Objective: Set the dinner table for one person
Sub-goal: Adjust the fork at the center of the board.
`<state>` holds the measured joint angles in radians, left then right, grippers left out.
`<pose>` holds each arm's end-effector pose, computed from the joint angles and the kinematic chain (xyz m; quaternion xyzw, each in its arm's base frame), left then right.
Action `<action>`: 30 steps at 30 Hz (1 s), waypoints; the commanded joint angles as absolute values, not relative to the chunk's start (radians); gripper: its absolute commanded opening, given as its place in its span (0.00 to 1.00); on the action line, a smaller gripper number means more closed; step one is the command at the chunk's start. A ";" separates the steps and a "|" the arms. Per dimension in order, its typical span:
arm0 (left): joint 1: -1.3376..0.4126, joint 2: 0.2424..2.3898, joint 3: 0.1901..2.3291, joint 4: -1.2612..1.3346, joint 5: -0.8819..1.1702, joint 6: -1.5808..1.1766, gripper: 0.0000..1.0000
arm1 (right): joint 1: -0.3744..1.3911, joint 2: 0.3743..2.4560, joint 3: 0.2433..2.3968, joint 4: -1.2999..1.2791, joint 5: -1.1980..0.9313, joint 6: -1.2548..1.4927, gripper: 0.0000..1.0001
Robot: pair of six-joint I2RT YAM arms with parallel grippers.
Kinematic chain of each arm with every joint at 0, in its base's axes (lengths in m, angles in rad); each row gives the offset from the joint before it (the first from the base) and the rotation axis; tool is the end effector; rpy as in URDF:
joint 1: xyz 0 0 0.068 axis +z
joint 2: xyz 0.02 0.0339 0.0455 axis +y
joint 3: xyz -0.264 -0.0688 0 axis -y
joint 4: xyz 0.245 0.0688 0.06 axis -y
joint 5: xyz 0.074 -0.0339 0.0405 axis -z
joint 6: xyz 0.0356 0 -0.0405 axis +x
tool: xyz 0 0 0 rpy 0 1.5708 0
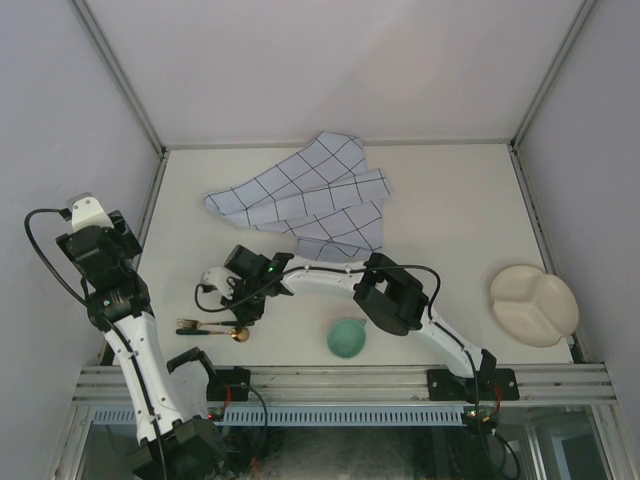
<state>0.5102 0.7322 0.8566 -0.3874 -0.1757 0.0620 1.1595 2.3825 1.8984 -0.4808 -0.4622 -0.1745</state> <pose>0.1406 0.0858 0.3516 -0.2277 0.7590 0.2378 0.5617 0.1920 0.4798 0.1473 -0.6285 0.6877 0.3299 0.1525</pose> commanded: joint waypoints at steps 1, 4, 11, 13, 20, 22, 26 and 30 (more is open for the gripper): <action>0.523 0.710 0.929 -0.327 -0.250 0.056 0.73 | 1.216 2.388 1.858 -0.544 -0.509 -0.155 0.00; 0.526 0.707 0.935 -0.331 -0.253 0.063 0.73 | 1.223 2.390 1.858 -0.544 -0.513 -0.153 0.00; 0.528 0.703 0.937 -0.333 -0.254 0.065 0.73 | 1.239 2.398 1.859 -0.545 -0.516 -0.153 0.00; 0.528 0.701 0.934 -0.333 -0.251 0.063 0.73 | 1.240 2.398 1.865 -0.549 -0.504 -0.157 0.05; 0.528 0.691 0.927 -0.334 -0.245 0.062 0.73 | 1.215 2.329 1.854 -0.522 -0.470 -0.187 0.85; 0.528 0.687 0.929 -0.336 -0.243 0.060 0.73 | 1.202 2.300 1.861 -0.517 -0.431 -0.200 0.88; 0.528 0.678 0.935 -0.343 -0.233 0.060 0.74 | 1.137 2.250 1.904 -0.520 -0.356 -0.211 0.91; 0.529 0.667 0.936 -0.352 -0.214 0.057 0.74 | 1.051 2.204 1.960 -0.562 -0.234 -0.251 0.94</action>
<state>0.5194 0.6884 0.8719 -0.3756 -0.2325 0.0628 1.1526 2.3299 1.8866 -0.5354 -0.3836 -0.2024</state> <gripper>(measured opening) 0.736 0.913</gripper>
